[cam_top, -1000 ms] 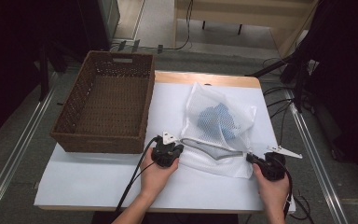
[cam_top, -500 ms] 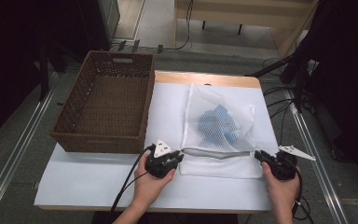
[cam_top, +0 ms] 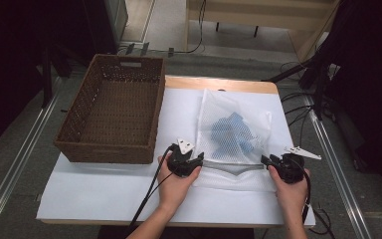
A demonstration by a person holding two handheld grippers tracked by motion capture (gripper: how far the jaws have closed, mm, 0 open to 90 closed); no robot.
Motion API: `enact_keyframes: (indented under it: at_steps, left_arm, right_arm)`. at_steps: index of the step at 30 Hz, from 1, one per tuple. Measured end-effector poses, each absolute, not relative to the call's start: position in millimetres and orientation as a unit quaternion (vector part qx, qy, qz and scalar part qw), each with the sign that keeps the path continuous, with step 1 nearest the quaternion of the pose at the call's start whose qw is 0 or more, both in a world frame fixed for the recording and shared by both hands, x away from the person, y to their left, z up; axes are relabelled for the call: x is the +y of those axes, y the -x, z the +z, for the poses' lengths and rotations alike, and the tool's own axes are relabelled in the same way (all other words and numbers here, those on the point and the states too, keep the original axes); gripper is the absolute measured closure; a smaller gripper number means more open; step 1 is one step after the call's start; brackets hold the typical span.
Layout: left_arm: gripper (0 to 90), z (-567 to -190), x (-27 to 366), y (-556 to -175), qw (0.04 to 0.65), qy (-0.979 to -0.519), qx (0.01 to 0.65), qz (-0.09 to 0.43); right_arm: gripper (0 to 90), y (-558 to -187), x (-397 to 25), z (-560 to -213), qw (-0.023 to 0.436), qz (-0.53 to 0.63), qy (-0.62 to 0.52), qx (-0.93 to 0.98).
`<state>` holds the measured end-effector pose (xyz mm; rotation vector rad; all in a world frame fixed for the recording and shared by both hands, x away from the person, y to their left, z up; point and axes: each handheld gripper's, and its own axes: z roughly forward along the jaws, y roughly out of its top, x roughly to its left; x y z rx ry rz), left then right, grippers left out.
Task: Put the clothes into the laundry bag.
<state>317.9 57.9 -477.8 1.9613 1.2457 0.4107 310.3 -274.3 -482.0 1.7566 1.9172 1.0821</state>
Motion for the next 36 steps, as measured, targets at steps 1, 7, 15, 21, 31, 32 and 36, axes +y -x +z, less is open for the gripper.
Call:
enact_keyframes:
  at_steps: [1,7,15,21,31,32,36]
  left_arm:
    - [55.0,-477.1,57.8,-316.7,0.375,-0.778,0.476,0.166]
    - [83.6,-476.2,59.7,-309.0,0.362,-0.8,0.444,0.177]
    - [69.4,-473.8,74.2,-303.3,0.392,-0.788,0.445,0.162]
    - [32.3,-466.5,92.6,-289.5,0.435,-0.78,0.423,0.15]
    - [0.0,-460.7,123.4,-262.9,0.491,-0.764,0.392,0.147]
    - [0.0,-460.2,126.7,-260.6,0.49,-0.766,0.388,0.15]
    - [0.0,-460.3,144.7,-252.5,0.486,-0.77,0.382,0.16]
  right_arm:
    - [72.8,-309.6,-275.2,-482.7,0.163,0.374,-0.617,0.673]
    - [90.0,-306.9,-280.5,-484.6,0.2,0.345,-0.627,0.669]
    - [80.0,-302.2,-281.1,-484.7,0.223,0.36,-0.616,0.664]
    - [44.4,-286.6,-286.6,-478.5,0.231,0.461,-0.561,0.648]
    - [13.9,-272.7,-274.6,-476.2,0.224,0.469,-0.526,0.673]
    - [13.9,-271.4,-274.7,-476.5,0.226,0.467,-0.528,0.672]
    - [13.6,-266.3,-277.1,-477.8,0.217,0.468,-0.536,0.668]
